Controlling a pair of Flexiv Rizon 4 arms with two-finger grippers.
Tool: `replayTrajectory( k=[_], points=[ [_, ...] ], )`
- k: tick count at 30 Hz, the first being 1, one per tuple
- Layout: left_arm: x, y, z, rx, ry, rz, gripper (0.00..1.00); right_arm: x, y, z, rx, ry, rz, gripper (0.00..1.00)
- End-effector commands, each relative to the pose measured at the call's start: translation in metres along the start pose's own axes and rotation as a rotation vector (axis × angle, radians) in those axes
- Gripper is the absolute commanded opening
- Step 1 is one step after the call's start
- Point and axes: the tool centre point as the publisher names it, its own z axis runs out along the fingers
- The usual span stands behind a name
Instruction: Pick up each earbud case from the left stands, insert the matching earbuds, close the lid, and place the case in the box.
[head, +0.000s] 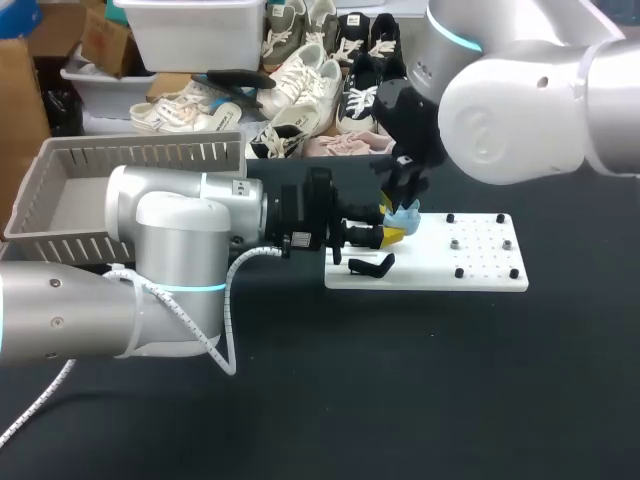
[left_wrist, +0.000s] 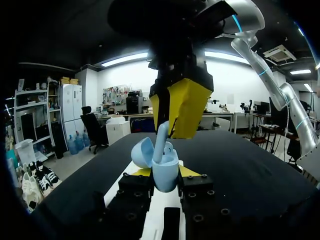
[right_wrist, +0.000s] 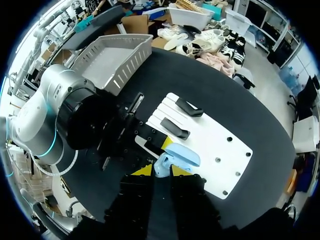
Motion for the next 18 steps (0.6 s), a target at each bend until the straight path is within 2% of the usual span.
replayTrajectory(
  k=[1, 18],
  points=[
    [0.0003, -0.0016, 0.0000, -0.006, -0.002, 0.001, 0.00, 0.0034, 0.0014, -0.0003, 0.002, -0.005, 0.004, 0.00],
    [0.0003, -0.0016, 0.0000, -0.006, -0.002, 0.001, 0.00, 0.0069, -0.0013, -0.0012, 0.000, -0.007, 0.017, 0.00]
  ],
)
